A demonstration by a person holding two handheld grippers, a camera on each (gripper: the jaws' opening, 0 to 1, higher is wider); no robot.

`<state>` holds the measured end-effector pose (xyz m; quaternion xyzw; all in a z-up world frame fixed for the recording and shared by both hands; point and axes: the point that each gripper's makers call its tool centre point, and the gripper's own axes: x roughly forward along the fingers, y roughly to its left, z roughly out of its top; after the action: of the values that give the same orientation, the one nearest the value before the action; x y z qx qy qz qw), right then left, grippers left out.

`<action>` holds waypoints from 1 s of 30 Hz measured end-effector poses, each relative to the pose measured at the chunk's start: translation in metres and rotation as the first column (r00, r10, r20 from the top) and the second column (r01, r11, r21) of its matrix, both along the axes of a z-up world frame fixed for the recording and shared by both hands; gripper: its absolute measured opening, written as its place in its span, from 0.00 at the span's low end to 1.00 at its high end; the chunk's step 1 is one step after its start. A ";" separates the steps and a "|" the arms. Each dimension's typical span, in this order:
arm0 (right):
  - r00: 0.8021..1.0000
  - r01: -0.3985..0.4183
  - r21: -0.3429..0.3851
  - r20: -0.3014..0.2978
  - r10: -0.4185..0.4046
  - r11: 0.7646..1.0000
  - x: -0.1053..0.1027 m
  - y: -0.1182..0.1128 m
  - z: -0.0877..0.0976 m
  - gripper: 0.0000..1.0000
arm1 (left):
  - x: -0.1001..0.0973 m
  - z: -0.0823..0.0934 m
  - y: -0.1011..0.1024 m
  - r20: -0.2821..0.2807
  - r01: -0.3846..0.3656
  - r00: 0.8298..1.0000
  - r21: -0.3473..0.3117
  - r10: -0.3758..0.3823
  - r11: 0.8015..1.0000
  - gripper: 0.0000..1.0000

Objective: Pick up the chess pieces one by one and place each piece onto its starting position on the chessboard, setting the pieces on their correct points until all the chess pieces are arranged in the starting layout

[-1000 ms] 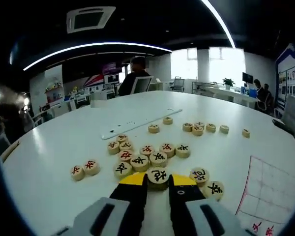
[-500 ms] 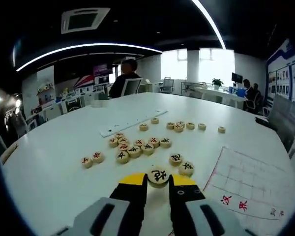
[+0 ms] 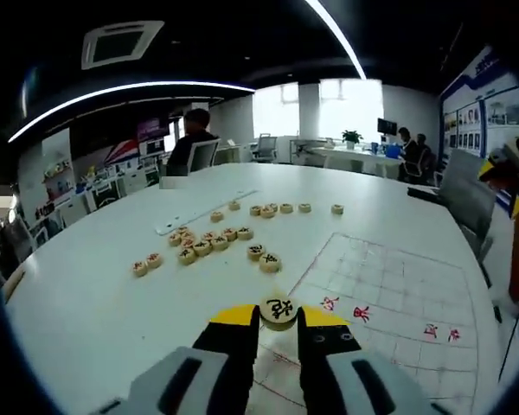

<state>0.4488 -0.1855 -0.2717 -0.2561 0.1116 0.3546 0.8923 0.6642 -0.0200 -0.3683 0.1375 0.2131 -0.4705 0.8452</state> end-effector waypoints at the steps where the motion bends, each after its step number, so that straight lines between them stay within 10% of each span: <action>1: 1.000 0.001 -0.001 0.000 -0.001 1.000 0.000 0.000 0.000 0.44 | -0.003 -0.002 0.001 -0.001 0.007 1.000 0.009 -0.007 1.000 0.20; 24: 1.000 0.002 -0.001 0.002 -0.002 1.000 -0.001 -0.001 -0.001 0.44 | -0.003 -0.036 0.017 -0.065 0.021 0.998 0.069 -0.016 0.997 0.20; 30: 1.000 0.002 -0.001 0.004 -0.002 1.000 -0.002 -0.002 0.000 0.44 | 0.002 -0.022 0.013 -0.043 0.004 0.999 -0.004 -0.004 1.000 0.44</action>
<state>0.4469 -0.1875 -0.2722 -0.2571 0.1104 0.3530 0.8928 0.6661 -0.0073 -0.3904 0.1260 0.2303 -0.4753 0.8397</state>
